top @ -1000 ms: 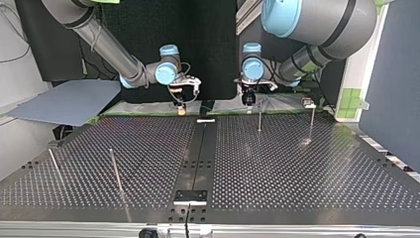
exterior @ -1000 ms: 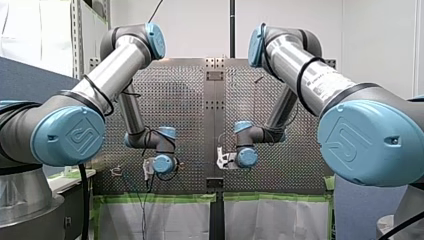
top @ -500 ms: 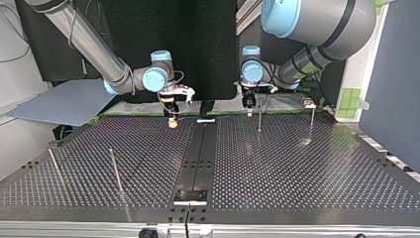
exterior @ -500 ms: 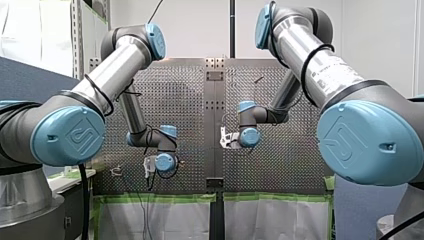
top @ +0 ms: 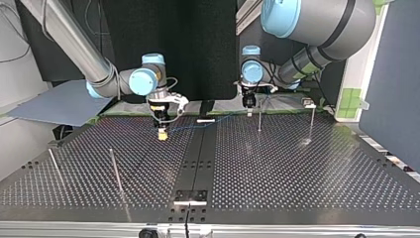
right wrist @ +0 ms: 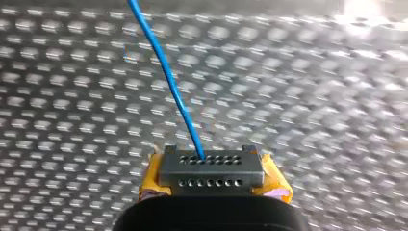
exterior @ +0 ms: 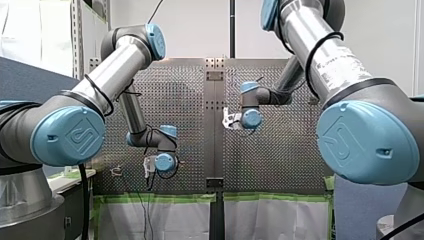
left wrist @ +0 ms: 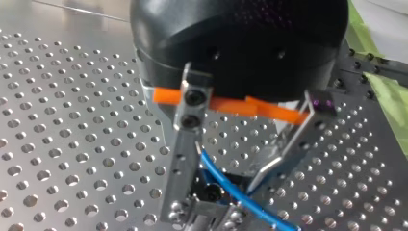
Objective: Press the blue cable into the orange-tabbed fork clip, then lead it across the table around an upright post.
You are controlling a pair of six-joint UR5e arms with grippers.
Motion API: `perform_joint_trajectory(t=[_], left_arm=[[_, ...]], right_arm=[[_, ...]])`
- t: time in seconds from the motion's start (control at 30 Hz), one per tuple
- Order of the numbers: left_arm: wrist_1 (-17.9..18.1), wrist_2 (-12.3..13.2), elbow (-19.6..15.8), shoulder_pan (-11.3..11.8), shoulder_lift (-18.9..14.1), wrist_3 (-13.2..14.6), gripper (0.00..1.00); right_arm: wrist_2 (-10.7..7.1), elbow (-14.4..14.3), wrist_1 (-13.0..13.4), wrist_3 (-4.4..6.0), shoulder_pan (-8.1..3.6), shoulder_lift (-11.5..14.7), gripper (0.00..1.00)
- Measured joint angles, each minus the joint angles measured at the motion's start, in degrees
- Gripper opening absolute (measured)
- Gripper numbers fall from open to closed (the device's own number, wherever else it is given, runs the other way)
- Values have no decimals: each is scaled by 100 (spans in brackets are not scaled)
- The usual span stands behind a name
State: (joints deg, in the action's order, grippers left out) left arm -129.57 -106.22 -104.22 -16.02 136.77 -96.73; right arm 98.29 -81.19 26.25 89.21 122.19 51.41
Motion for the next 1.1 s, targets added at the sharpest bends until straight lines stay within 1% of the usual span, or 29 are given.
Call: perform_joint_trajectory(t=[0.17,0.67,0.83,1.1], left_arm=[[-21,-42,0,0,1,39,100],[-19,-209,0,0,9,230,100],[-21,-212,0,-6,10,236,100],[-25,-206,0,-8,9,239,100]], right_arm=[[12,0,3,44,-44,284,0],[13,2,18,-15,-100,1187,0],[2,3,21,-23,-102,1318,0],[-21,106,12,-32,-105,1364,0]])
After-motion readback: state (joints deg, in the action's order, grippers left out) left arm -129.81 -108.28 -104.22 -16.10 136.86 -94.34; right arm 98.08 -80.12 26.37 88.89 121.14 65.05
